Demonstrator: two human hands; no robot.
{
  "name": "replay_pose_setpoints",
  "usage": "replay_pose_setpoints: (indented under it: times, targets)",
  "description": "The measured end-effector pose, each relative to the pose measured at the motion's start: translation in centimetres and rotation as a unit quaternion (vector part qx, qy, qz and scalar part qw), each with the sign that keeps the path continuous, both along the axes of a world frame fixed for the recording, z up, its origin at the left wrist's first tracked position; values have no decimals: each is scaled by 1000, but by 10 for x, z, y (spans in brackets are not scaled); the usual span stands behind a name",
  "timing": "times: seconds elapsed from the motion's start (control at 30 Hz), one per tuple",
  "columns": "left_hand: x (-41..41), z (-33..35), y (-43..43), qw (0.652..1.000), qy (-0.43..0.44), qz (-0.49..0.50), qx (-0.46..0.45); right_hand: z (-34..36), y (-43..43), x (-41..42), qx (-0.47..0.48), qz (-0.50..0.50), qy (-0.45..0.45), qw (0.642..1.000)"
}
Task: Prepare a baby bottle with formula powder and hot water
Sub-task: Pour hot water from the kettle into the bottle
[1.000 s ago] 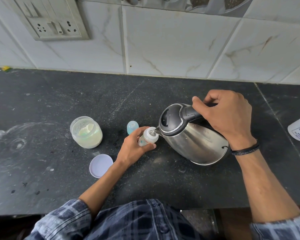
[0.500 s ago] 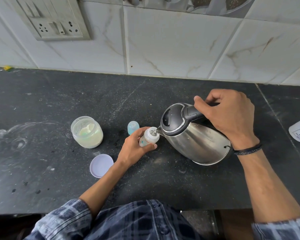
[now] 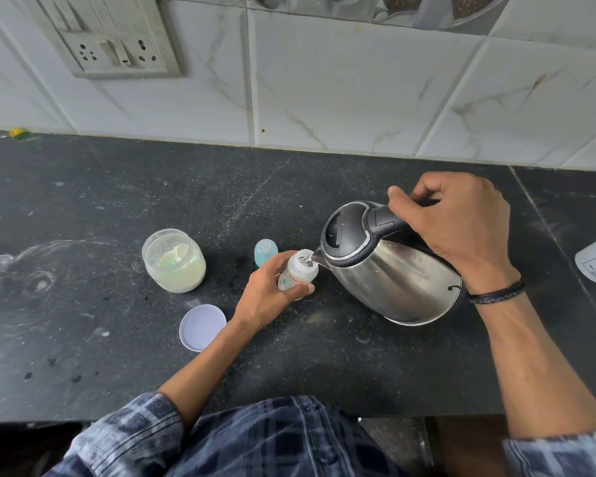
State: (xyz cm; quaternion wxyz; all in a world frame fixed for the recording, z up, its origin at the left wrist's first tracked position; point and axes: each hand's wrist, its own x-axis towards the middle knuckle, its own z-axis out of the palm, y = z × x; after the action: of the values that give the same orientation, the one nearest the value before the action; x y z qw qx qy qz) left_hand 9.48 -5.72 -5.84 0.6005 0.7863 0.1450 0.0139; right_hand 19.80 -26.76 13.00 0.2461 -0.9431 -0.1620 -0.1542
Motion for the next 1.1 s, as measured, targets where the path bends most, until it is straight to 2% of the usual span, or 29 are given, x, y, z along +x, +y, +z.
replay_pose_setpoints:
  times: [1.1]
  targets:
    - [0,-1,-2,1000,5,7,1,4,2,0,-12,6,-7,1000]
